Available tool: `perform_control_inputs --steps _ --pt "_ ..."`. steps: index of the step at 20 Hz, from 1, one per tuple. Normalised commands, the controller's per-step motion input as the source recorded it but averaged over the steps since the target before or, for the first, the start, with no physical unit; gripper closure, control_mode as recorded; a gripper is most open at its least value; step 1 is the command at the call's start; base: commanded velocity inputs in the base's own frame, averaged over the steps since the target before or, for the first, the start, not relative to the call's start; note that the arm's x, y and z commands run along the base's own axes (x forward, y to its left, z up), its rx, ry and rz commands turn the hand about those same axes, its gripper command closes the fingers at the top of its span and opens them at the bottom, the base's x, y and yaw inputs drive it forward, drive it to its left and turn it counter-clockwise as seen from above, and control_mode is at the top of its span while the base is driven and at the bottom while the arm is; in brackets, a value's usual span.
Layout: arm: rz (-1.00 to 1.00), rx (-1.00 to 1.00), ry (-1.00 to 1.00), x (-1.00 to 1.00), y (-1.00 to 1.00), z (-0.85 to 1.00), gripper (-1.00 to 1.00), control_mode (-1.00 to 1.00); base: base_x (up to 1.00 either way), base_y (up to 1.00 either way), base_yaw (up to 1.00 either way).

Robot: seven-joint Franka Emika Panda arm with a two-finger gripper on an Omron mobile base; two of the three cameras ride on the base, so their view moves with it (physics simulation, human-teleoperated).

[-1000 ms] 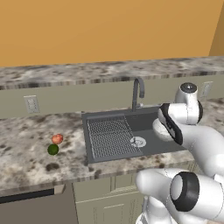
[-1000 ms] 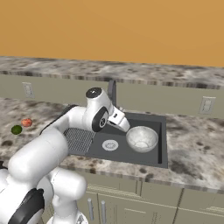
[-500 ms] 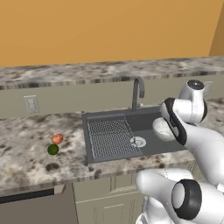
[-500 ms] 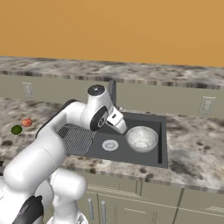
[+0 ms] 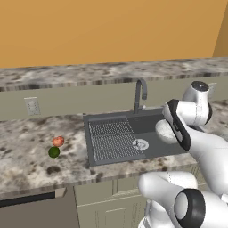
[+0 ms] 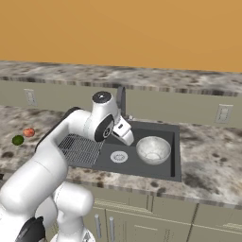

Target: Remove the lime and peach from the sink. Then move the bowl and cup from the counter to the sink for washing.

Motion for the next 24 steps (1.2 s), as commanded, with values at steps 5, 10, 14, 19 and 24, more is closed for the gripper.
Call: perform_control_inputs --steps 5,10,14,19,24 --pt "0.00 0.00 0.02 -0.17 0.00 0.04 -1.00 -1.00 0.00 0.00 0.00" --pt "0.00 0.00 0.08 -0.13 0.04 0.03 -1.00 -1.00 0.00 0.00 0.00" --pt "0.03 0.00 0.06 -0.11 0.15 0.00 -1.00 -1.00 0.00 0.00 0.00" --pt "0.10 0.00 0.11 -0.01 0.17 0.00 -1.00 -1.00 0.00 0.00 0.00" --pt "0.10 0.00 0.04 -0.06 0.17 0.00 -1.00 -1.00 0.00 0.00 0.00"
